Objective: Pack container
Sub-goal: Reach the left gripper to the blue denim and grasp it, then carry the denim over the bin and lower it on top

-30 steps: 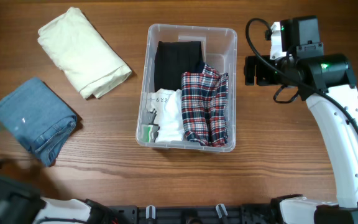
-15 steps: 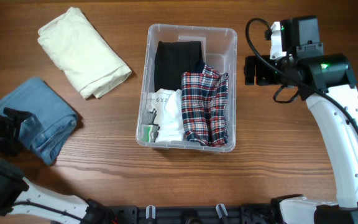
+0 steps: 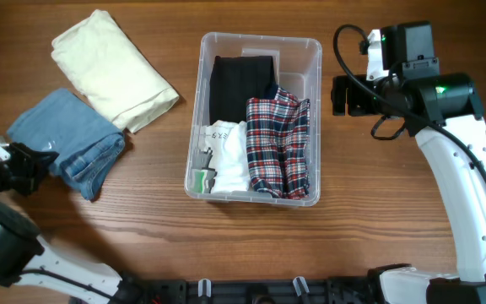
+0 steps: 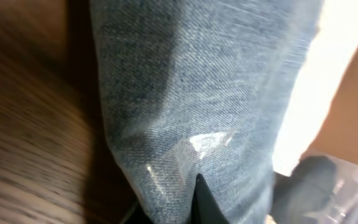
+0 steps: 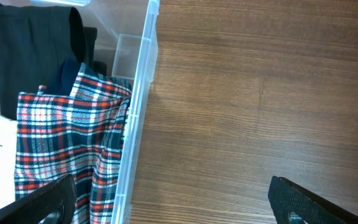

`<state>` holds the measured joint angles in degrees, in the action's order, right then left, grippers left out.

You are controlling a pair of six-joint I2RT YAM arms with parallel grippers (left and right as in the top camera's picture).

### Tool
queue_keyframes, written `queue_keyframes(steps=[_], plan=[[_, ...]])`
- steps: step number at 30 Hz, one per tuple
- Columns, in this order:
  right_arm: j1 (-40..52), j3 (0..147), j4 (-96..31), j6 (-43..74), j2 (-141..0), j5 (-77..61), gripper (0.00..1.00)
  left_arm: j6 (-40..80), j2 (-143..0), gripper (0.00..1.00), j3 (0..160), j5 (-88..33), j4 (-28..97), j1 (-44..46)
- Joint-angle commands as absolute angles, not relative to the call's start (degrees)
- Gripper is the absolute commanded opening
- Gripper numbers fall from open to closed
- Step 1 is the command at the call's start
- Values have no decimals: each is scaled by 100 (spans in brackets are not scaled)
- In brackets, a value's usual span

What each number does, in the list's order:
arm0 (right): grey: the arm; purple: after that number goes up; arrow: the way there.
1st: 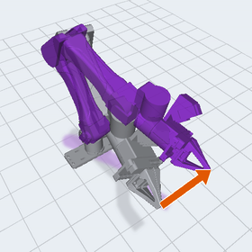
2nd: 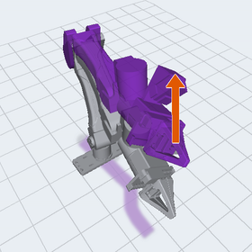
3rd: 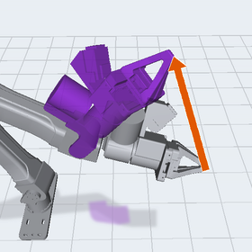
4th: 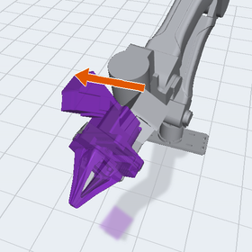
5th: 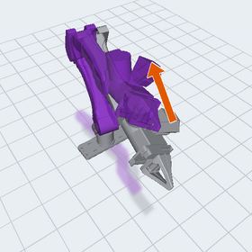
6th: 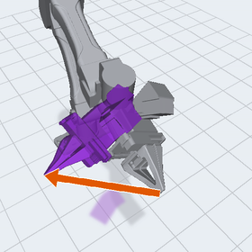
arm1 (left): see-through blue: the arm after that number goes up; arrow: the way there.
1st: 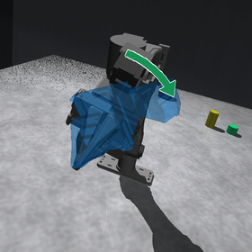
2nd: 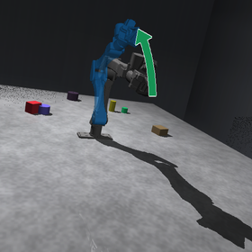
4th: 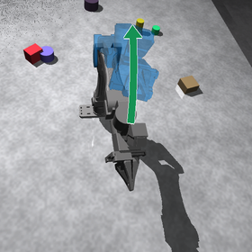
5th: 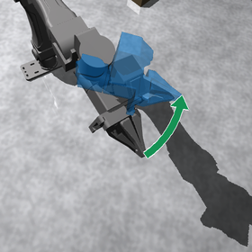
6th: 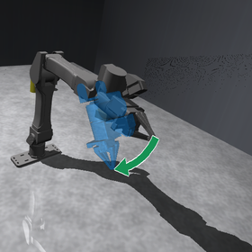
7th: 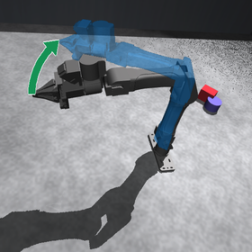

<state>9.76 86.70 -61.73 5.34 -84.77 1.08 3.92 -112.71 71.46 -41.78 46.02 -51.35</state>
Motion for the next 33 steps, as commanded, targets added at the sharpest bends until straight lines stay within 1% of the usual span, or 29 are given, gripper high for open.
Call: queue_keyframes(steps=[1,4,7,10,15,17,18,20,22,25,30,33], plan=[[967,8665,-6176,602,-8519,8,100,561,-10160,4,7129,-4995,4716,-5046],[967,8665,-6178,602,-8519,8,100,808,-9214,4,7129,-5081,4757,-4912],[965,8665,-6156,648,-8519,38,100,1063,-8114,4,7129,-5076,4751,-4366],[952,8667,-6149,1081,-8512,655,100,1076,-7314,4,7129,-4984,4733,-3301],[711,8667,-6145,1111,-8512,543,100,1079,-6641,4,7129,-4528,4407,-1374],[676,8667,-6163,1111,-8512,491,100,1096,-6556,4,7129,-3988,3977,-357],[676,8667,-6160,1114,-8512,489,100,1096,-6560,4,7129,-3752,3896,-71],[666,8667,-6160,1201,-8512,491,100,1098,-6661,4,7129,-2917,3651,819],[609,8667,-6167,1205,-8512,486,100,1120,-6777,4,7129,-2554,3461,1363],[510,8667,-6202,1201,-8512,390,100,1109,-6930,4,7129,-2088,3382,1804],[436,8667,-6200,1210,-8512,294,100,1081,-7146,4,7129,-2093,3140,1824],[436,8667,-6200,1210,-8512,294,100,1726,-7454,4,7129,-2093,2779,1857]])
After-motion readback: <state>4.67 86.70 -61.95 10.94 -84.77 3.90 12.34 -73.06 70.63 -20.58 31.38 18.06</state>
